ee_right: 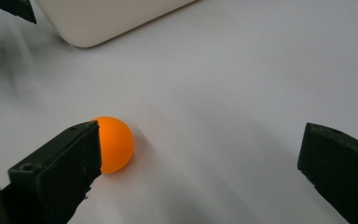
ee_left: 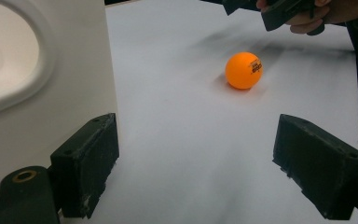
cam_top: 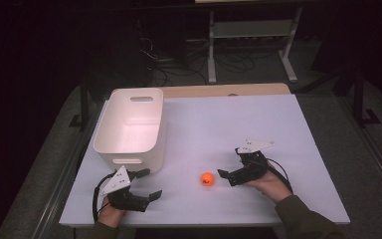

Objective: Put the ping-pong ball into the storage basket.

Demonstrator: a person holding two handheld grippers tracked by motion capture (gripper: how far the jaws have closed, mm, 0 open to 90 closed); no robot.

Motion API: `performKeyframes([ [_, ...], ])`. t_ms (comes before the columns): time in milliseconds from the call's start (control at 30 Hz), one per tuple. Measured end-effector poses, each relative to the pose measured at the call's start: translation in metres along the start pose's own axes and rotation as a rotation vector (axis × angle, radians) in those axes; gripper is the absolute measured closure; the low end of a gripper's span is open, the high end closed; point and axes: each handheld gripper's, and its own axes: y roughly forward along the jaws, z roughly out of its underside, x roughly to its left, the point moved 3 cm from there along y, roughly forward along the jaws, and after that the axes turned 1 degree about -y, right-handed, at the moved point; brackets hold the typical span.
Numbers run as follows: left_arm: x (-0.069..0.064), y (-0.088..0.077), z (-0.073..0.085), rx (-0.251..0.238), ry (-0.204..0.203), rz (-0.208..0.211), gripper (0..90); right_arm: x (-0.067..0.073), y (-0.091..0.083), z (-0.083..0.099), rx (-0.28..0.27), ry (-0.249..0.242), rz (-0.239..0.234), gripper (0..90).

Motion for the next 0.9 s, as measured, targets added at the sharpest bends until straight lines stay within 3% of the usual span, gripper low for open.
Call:
performKeyframes([
  [900, 0.0, 0.0, 0.0, -0.005, 0.002, -0.002, 14.1, 0.01, 0.011, -0.018, -0.023, -0.024, -0.04, 0.0],
])
